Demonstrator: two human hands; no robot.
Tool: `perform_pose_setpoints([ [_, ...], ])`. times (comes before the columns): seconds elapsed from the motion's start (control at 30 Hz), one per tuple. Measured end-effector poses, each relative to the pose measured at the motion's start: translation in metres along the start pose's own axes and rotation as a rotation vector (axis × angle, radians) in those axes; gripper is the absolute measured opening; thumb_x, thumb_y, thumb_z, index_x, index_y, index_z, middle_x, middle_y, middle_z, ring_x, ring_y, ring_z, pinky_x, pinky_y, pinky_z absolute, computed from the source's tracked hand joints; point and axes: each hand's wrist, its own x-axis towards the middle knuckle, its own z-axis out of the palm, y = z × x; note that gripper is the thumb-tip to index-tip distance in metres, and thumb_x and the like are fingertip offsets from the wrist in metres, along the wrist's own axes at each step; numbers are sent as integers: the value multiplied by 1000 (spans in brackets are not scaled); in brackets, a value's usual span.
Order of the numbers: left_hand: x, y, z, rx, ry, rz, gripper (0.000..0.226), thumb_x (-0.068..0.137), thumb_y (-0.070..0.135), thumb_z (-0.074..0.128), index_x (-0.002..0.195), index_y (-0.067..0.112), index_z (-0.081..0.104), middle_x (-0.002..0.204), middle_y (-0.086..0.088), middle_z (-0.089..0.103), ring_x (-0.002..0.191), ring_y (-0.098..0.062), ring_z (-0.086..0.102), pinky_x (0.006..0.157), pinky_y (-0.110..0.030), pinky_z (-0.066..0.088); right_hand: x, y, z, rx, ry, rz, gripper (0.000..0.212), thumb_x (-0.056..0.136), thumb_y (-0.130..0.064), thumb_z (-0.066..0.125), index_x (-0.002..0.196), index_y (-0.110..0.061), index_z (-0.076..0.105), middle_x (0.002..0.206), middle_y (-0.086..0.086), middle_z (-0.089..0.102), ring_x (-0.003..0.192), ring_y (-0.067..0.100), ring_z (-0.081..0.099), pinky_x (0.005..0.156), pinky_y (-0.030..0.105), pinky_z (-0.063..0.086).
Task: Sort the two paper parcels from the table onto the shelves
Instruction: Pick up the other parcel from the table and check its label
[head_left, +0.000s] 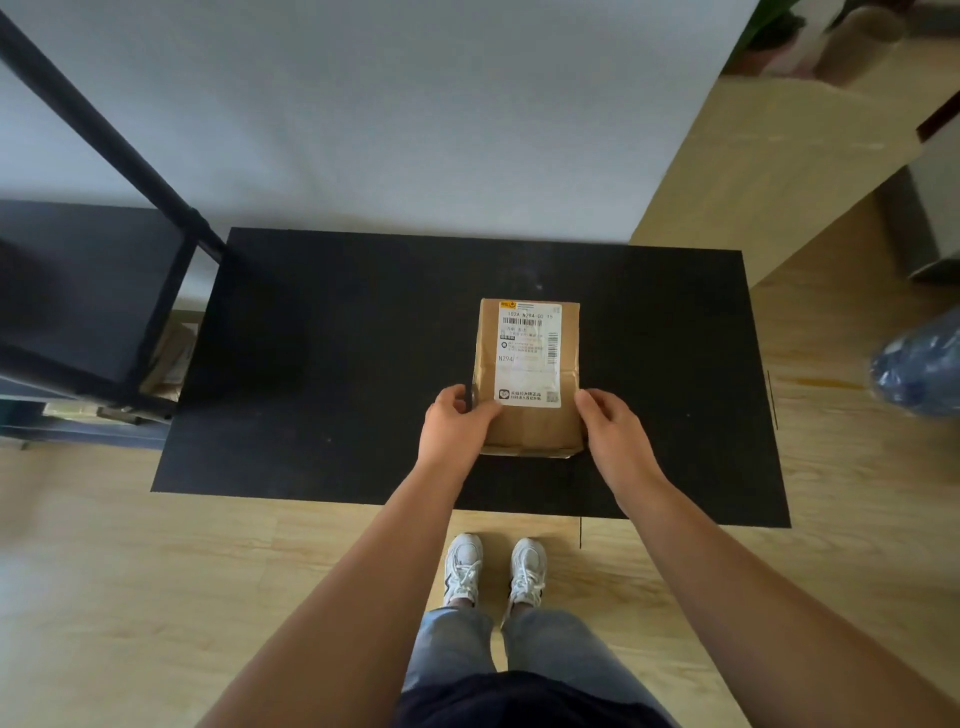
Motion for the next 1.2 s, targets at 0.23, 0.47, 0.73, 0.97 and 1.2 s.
perform_pose_setpoints([
  [0.23, 3, 18, -5, -70, -135, -91, 55, 98, 47, 50, 145, 18, 50, 139, -1, 59, 115, -18, 56, 88, -31, 45, 7, -15, 2, -15, -123, 40, 60, 98, -45, 52, 151, -21, 36, 145, 4, 51, 130, 25, 50, 90, 33, 44],
  [0.47, -13, 33, -16, -216, -74, -17, 54, 91, 49, 62, 134, 20, 49, 127, 0, 58, 109, -17, 57, 74, -26, 50, -5, -31, -11, 109, -86, -15, 57, 96, -45, 56, 147, -24, 42, 140, -1, 54, 129, 23, 51, 94, 35, 44],
  [0.73, -45, 66, -49, -327, -35, 187, 62, 79, 53, 72, 130, 24, 50, 126, 0, 64, 116, -22, 62, 102, -49, 49, -46, -71, -36, 313, -78, -205, 46, 89, -35, 68, 132, -27, 51, 119, -9, 62, 111, 12, 59, 84, 27, 48],
  [0.97, -89, 100, -80, -352, -91, 448, 88, 57, 62, 73, 134, 26, 53, 123, 0, 70, 111, -18, 70, 95, -41, 56, -89, -112, -63, 408, -67, -411, 46, 85, -33, 71, 127, -28, 55, 117, -11, 69, 106, 2, 66, 80, 23, 53],
  [1.2, -127, 117, -95, -368, -70, 584, 68, 65, 55, 68, 124, 22, 65, 109, 5, 77, 100, -9, 74, 84, -30, 58, -129, -131, -90, 489, -28, -561, 55, 68, -48, 68, 115, -20, 63, 105, -6, 76, 99, 6, 72, 85, 29, 54],
])
